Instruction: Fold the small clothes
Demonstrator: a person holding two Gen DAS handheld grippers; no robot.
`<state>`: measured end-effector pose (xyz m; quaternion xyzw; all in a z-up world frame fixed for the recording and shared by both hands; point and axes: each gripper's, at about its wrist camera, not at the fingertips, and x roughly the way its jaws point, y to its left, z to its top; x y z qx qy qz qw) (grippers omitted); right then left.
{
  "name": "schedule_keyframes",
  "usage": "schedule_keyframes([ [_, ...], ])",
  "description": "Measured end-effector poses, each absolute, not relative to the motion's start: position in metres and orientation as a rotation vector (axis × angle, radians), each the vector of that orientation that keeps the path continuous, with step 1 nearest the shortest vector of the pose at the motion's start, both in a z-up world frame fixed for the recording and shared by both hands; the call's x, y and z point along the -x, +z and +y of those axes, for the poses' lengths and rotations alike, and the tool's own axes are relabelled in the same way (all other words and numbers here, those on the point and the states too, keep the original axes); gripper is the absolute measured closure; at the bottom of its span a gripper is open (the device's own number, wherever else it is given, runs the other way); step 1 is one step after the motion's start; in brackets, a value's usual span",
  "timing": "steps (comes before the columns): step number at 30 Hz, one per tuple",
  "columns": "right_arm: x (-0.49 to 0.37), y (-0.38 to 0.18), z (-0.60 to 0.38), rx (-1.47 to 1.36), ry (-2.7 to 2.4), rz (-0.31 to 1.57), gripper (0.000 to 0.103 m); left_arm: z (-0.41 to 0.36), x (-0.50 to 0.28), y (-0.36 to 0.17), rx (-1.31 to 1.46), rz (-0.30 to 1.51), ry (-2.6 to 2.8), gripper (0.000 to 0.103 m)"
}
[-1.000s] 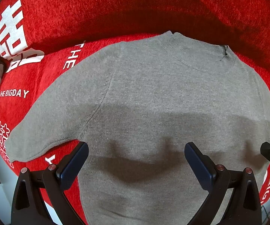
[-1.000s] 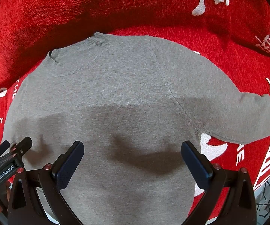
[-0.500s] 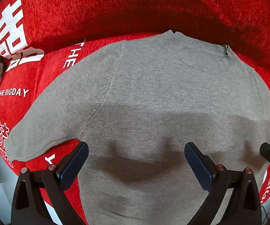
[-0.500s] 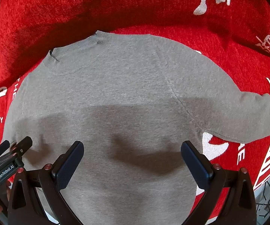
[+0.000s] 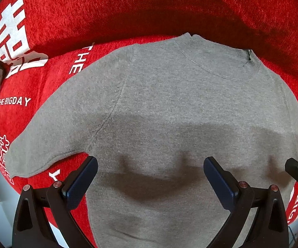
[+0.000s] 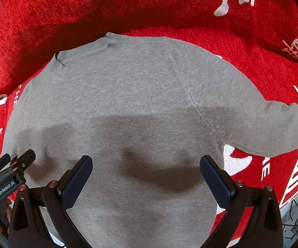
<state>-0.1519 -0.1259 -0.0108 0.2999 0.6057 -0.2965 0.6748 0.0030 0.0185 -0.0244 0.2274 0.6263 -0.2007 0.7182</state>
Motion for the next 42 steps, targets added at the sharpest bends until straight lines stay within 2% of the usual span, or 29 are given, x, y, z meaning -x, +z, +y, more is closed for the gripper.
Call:
schedule_keyframes([
  [24, 0.151, -0.009, -0.120, -0.670, -0.656, 1.340, 0.000, 0.021, -0.005, -0.028, -0.469, 1.405, -0.452, 0.000],
  [30, 0.139, -0.007, -0.103, -0.616, -0.566, 1.320, 0.000, 0.035, -0.009, -0.031, -0.366, 1.428, -0.488, 0.000],
  [36, 0.119, -0.017, -0.077, -0.666, -0.491, 1.358, 0.000, 0.083, -0.026, -0.035, -0.216, 1.441, -0.469, 0.000],
  [42, 0.095, -0.025, -0.034, -0.622, -0.403, 1.397, 0.000, 0.174, -0.056, -0.040, -0.018, 1.427, -0.372, 0.000],
])
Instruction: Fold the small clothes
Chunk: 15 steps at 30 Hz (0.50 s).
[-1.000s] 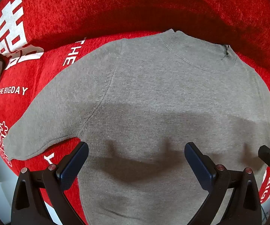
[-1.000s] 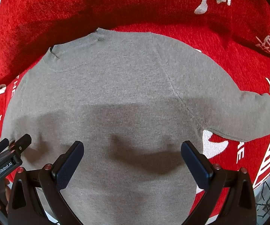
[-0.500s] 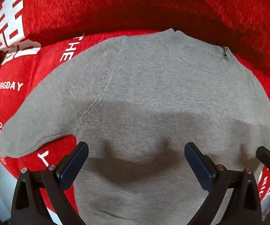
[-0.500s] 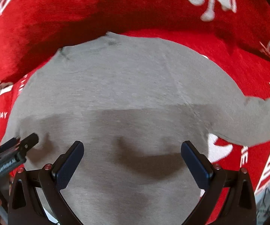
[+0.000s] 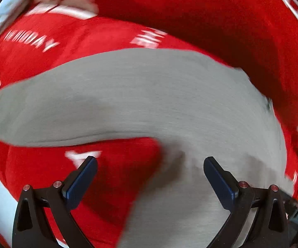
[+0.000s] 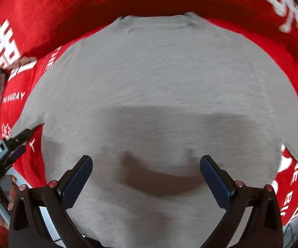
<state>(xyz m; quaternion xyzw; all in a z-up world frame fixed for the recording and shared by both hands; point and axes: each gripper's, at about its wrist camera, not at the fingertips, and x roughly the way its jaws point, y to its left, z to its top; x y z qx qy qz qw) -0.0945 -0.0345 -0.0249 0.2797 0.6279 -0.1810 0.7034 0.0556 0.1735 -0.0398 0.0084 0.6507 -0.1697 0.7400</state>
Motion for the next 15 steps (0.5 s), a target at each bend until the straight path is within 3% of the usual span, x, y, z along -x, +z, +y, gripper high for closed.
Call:
schedule_keyframes([
  [10, 0.051, -0.043, 0.021, -0.549, -0.313, 1.443, 0.000, 0.364, -0.092, -0.075, 0.355, 1.383, -0.062, 0.000],
  [15, 0.043, -0.043, 0.042, -0.540, -0.287, 1.446, 0.000, 0.388, -0.113, -0.083, 0.449, 1.345, -0.115, 0.000],
])
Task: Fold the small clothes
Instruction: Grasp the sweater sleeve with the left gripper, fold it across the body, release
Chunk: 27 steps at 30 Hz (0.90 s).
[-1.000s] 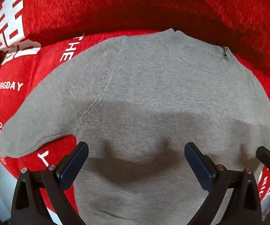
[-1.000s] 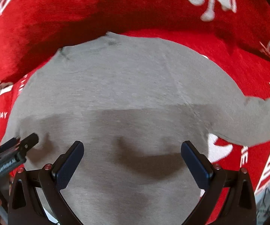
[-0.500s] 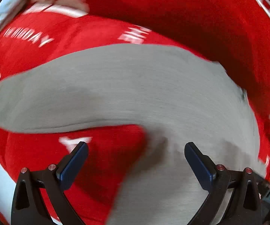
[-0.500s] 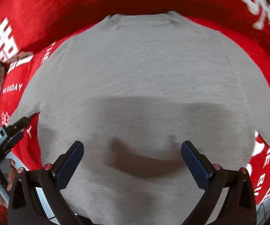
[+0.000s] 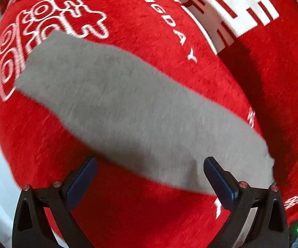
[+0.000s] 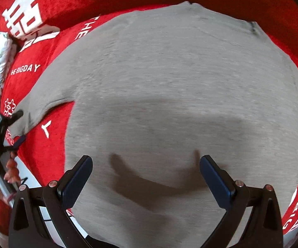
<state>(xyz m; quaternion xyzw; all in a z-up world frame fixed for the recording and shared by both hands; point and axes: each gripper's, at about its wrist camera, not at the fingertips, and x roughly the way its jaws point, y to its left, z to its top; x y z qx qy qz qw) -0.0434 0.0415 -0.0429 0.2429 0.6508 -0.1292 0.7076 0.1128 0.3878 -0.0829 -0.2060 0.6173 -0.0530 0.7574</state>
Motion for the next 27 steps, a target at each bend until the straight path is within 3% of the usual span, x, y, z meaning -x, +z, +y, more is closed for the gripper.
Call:
schedule_keyframes([
  [6, 0.035, -0.045, 0.056, -0.540, -0.268, 1.450, 0.000, 0.405, -0.133, -0.089, 0.544, 1.315, -0.140, 0.001],
  [9, 0.037, -0.045, 0.056, -0.553, -0.265, 1.451, 0.000, 0.406, -0.129, -0.082, 0.552, 1.293, -0.106, 0.028],
  [11, 0.039, -0.045, 0.054, -0.565, -0.272, 1.447, 0.000, 0.405, -0.127, -0.084, 0.538, 1.288, -0.097, 0.055],
  [12, 0.041, -0.044, 0.052, -0.573, -0.277, 1.444, 0.000, 0.408, -0.126, -0.085, 0.535, 1.289, -0.114, 0.076],
  [13, 0.042, -0.044, 0.051, -0.581, -0.280, 1.441, 0.000, 0.405, -0.128, -0.087, 0.538, 1.291, -0.127, 0.090],
  [20, 0.054, -0.040, 0.041, -0.639, -0.301, 1.399, 0.000, 0.385, -0.131, -0.056, 0.542, 1.233, -0.316, 0.091],
  [27, 0.082, -0.021, 0.007, -0.716, -0.351, 1.309, 0.000, 0.276, -0.125, 0.018, 0.419, 1.141, -0.701, 0.091],
])
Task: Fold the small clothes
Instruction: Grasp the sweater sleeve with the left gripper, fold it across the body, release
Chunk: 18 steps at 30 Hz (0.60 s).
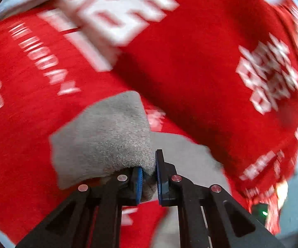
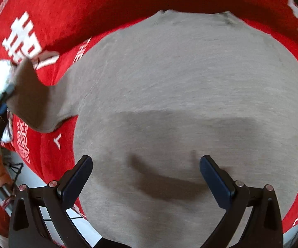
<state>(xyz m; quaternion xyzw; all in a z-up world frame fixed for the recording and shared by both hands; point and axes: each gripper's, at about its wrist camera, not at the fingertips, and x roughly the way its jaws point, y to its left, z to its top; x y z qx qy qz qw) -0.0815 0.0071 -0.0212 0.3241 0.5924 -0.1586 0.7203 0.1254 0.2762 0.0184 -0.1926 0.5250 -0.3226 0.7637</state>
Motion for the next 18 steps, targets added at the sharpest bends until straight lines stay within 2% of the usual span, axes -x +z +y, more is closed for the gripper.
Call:
schedule_keyframes([
  [4, 0.108, -0.014, -0.023, -0.774, -0.417, 1.253, 0.000, 0.192, -0.105, 0.053, 0.334, 1.106, -0.916, 0.091],
  [8, 0.141, -0.015, -0.057, -0.835, -0.507, 1.217, 0.000, 0.109, -0.075, 0.058, 0.222, 1.128, -1.051, 0.091],
  [13, 0.181, -0.029, -0.095, -0.907, -0.607, 1.221, 0.000, 0.005, -0.021, 0.016, -0.059, 1.203, -1.096, 0.091],
  [18, 0.202, -0.039, -0.117, -0.945, -0.653, 1.233, 0.000, -0.037, 0.014, -0.033, -0.293, 1.260, -1.041, 0.090],
])
